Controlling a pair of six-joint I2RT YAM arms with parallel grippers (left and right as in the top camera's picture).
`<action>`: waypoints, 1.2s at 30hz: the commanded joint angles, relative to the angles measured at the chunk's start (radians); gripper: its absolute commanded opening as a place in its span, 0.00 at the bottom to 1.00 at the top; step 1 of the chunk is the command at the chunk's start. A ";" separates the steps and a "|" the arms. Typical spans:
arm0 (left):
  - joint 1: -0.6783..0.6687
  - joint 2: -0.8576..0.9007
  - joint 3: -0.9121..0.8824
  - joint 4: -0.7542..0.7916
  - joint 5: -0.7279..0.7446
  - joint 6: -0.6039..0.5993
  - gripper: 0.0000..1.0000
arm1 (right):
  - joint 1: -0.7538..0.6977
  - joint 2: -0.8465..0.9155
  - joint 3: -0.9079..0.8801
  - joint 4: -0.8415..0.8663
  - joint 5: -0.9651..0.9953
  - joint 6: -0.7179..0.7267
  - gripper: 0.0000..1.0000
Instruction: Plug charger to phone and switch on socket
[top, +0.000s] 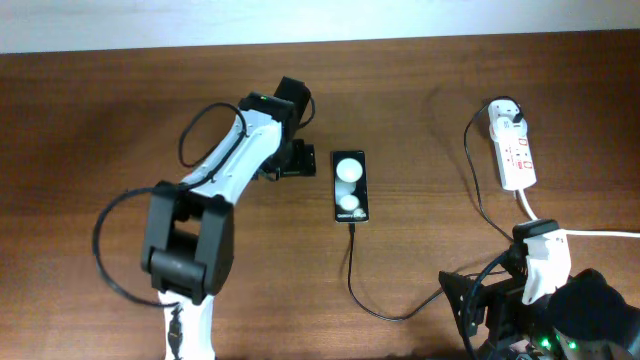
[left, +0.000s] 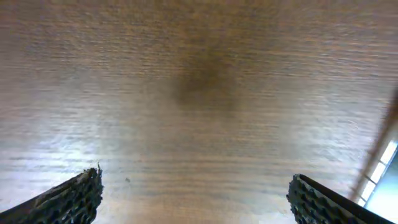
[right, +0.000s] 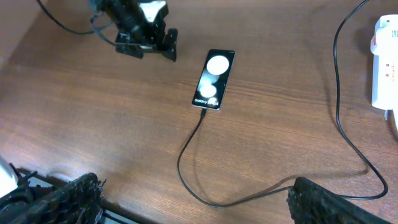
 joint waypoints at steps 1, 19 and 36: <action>0.007 -0.182 0.024 -0.016 -0.015 -0.005 0.99 | -0.003 0.002 -0.005 0.000 0.016 0.002 0.99; 0.006 -0.919 0.023 -0.301 -0.328 -0.006 0.99 | -0.003 0.002 -0.005 0.000 0.016 0.002 0.99; 0.006 -1.035 -0.054 0.469 -0.677 0.069 0.99 | -0.003 0.002 -0.005 0.000 0.016 0.002 0.99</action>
